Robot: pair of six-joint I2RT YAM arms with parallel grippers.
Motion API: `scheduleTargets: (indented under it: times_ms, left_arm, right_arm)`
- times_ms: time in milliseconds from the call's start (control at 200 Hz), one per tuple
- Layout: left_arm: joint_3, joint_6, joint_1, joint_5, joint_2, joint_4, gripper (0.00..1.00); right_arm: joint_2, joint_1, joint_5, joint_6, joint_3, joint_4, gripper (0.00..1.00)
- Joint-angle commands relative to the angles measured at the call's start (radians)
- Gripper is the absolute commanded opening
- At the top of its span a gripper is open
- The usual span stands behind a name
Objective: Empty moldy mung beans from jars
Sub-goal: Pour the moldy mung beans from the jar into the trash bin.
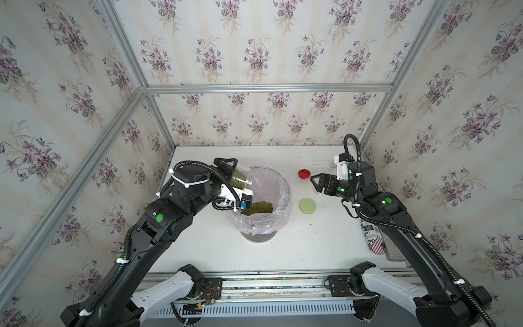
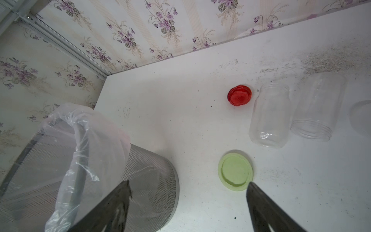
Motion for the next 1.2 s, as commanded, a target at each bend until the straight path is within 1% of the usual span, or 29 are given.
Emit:
scheduleTargets:
  times_ms: [0,145,365,744,854,1194]
  left_arm:
    - [0.016,0.077,-0.004,-0.065,0.012,0.056,0.0]
    - [0.021,0.096,-0.007,-0.07,0.017,0.054,0.0]
    - [0.022,0.133,-0.026,-0.109,0.025,0.054,0.0]
    - [0.021,0.209,-0.091,-0.225,0.048,0.055,0.0]
    - [0.034,0.202,-0.091,-0.228,0.054,0.053,0.0]
    - [0.038,0.239,-0.102,-0.235,0.06,0.056,0.0]
  right_arm:
    - [0.008,0.001,-0.017,-0.01,0.017,0.023,0.88]
    - [0.007,0.001,-0.019,-0.011,0.009,0.028,0.88]
    - [-0.002,0.001,-0.02,-0.007,-0.014,0.035,0.88]
    - [-0.012,0.001,-0.018,-0.008,-0.032,0.039,0.88]
    - [-0.013,0.001,-0.014,-0.008,-0.028,0.033,0.88]
    - [-0.014,0.001,-0.026,-0.029,-0.012,0.011,0.88]
